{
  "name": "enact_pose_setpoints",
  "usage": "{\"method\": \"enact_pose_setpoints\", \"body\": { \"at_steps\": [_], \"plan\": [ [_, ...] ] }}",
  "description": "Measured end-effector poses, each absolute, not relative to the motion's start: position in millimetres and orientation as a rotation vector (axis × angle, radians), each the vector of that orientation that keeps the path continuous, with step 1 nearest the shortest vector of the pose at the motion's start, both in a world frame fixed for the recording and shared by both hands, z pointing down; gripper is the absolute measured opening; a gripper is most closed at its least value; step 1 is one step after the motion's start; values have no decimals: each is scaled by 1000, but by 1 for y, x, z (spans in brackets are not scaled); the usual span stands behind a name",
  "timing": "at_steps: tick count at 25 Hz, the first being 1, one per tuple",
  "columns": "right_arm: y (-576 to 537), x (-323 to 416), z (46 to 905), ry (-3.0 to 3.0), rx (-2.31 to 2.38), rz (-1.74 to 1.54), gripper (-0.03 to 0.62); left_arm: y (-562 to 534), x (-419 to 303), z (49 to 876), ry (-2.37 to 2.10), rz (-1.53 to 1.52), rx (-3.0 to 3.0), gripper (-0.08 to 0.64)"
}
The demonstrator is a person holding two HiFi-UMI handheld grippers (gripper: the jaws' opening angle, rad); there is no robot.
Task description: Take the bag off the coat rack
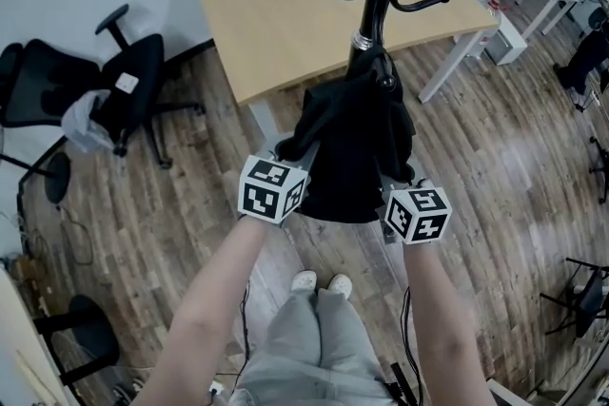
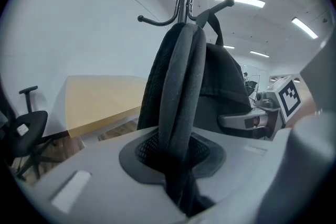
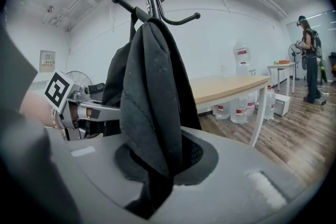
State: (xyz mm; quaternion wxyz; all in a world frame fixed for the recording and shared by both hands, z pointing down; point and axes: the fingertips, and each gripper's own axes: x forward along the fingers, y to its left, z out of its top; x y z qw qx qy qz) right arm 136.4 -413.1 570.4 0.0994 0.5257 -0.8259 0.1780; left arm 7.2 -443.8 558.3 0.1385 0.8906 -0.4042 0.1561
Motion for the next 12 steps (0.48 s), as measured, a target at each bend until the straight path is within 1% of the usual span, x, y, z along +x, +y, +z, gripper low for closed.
{"method": "enact_pose_setpoints", "body": {
  "at_steps": [12],
  "plan": [
    [-384,127,526,-2477,1551,509,48,-415,-4,513,-1189,376,2586,84]
  ]
}}
